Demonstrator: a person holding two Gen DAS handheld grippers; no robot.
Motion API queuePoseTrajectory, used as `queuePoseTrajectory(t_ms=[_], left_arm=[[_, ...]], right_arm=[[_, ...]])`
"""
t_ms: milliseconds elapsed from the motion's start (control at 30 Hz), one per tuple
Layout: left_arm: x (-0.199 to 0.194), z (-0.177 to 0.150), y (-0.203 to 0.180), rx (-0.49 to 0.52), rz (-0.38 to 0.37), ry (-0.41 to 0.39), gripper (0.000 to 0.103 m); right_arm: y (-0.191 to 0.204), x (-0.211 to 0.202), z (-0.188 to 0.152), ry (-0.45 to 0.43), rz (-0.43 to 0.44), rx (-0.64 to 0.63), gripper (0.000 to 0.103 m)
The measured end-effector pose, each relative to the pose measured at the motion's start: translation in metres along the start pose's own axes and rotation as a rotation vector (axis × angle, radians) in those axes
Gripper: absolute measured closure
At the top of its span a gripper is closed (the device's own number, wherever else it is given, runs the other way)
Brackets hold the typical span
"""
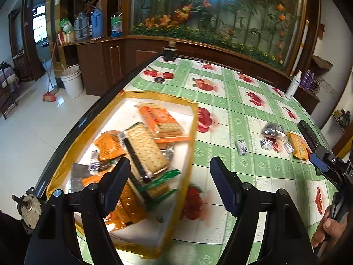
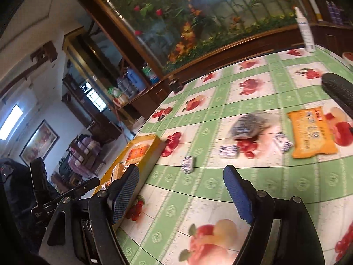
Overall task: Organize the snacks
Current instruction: 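Move both tools back toward the remaining snacks on the tablecloth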
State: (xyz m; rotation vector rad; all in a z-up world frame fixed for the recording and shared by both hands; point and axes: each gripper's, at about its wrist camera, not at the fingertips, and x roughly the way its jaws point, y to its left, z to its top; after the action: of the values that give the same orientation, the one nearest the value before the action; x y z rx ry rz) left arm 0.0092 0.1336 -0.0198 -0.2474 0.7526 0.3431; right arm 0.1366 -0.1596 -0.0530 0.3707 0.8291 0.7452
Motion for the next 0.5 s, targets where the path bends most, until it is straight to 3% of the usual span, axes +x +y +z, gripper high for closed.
queuePoseTrajectory(t_ms=[500], left_arm=[[0.001, -0.004, -0.070, 0.110, -0.056, 0.017, 0.028]], right_arm=[[-0.053, -0.044, -0.009, -0.054, -0.089, 0.057, 0.021]])
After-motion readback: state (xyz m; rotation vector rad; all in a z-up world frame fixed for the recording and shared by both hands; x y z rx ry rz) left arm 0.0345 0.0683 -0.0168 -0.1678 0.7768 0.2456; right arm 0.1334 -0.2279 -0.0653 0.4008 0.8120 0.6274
